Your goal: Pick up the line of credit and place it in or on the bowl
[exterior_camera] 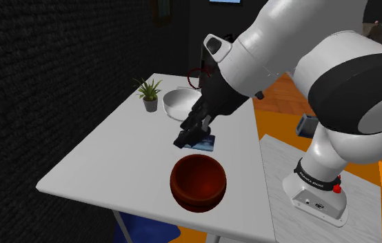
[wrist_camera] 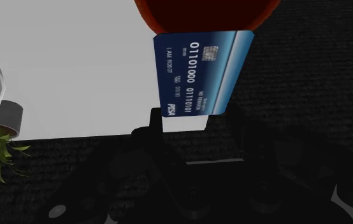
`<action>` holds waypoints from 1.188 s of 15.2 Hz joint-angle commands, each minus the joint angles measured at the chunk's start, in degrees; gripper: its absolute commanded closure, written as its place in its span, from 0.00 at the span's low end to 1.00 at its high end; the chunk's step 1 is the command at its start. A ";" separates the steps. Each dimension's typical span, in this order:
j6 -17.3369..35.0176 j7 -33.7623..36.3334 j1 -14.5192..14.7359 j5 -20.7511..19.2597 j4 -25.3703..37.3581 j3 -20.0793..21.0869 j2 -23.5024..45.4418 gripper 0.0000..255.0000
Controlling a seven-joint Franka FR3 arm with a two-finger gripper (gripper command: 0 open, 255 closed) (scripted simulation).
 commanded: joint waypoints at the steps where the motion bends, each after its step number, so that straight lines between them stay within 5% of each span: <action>1: -1.48 2.97 1.12 0.57 -0.05 2.22 -1.86 1.00; 18: 13.32 5.58 -0.55 1.94 -8.50 9.49 4.28 1.00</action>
